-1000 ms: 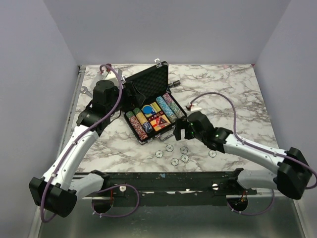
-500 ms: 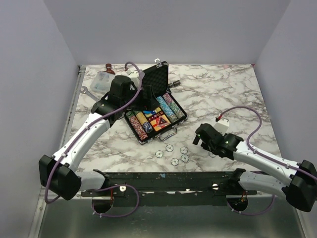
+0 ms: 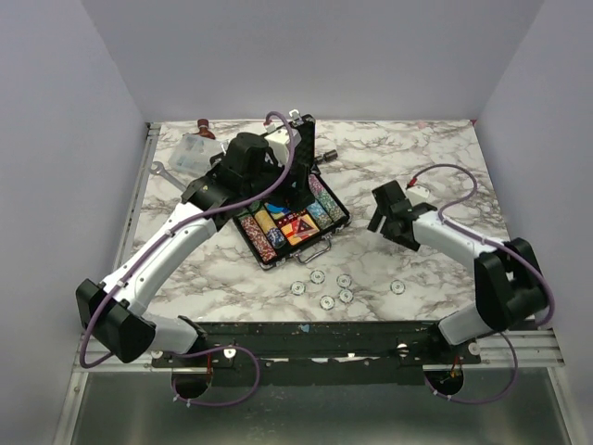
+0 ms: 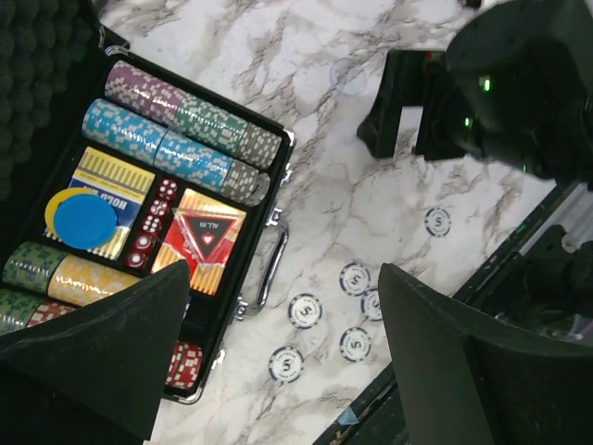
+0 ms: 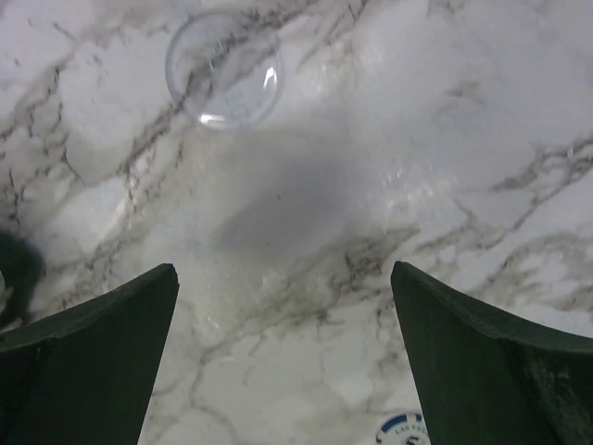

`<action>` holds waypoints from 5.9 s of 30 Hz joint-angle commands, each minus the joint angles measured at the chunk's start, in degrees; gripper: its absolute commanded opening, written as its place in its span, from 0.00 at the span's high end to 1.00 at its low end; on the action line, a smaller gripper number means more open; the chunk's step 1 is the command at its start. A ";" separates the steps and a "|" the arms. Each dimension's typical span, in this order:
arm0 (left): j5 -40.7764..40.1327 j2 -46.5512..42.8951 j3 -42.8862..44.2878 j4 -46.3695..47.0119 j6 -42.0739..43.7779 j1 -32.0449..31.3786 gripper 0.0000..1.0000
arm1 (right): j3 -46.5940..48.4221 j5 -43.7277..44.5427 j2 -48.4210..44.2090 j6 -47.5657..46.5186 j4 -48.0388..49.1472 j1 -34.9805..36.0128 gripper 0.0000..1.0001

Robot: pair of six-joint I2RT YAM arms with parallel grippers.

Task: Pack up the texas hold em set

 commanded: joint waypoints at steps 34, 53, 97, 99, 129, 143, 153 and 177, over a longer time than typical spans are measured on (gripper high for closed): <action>2.74 -8.28 -6.27 1.14 0.31 -1.11 0.17 | 15.08 -6.82 26.31 -15.31 11.42 -10.46 0.22; 1.90 -6.00 -6.61 1.24 0.32 -1.08 0.17 | 8.75 -12.28 21.70 -18.83 15.49 -10.54 0.51; -9.01 -14.31 -9.87 4.20 -0.65 -0.61 0.18 | 28.58 -34.70 31.89 -4.94 39.29 12.63 0.71; -8.40 -14.06 -9.71 4.02 -0.74 -0.59 0.17 | 29.23 -34.58 32.86 -4.79 39.67 12.63 0.71; -6.55 -13.34 -9.54 3.95 -1.25 -0.60 0.18 | 33.12 -31.62 34.71 -5.35 34.09 12.65 0.71; -6.08 -12.83 -9.54 3.99 -1.51 -0.60 0.18 | 34.02 -25.56 35.36 -9.05 28.40 12.63 0.55; -5.73 -12.50 -9.61 4.12 -1.62 -0.56 0.18 | 34.13 -27.32 34.16 -9.63 28.84 12.65 0.23; 0.85 -7.45 -9.36 4.32 -4.34 -0.67 0.18 | -17.28 -6.55 -33.01 15.61 -1.74 11.15 0.02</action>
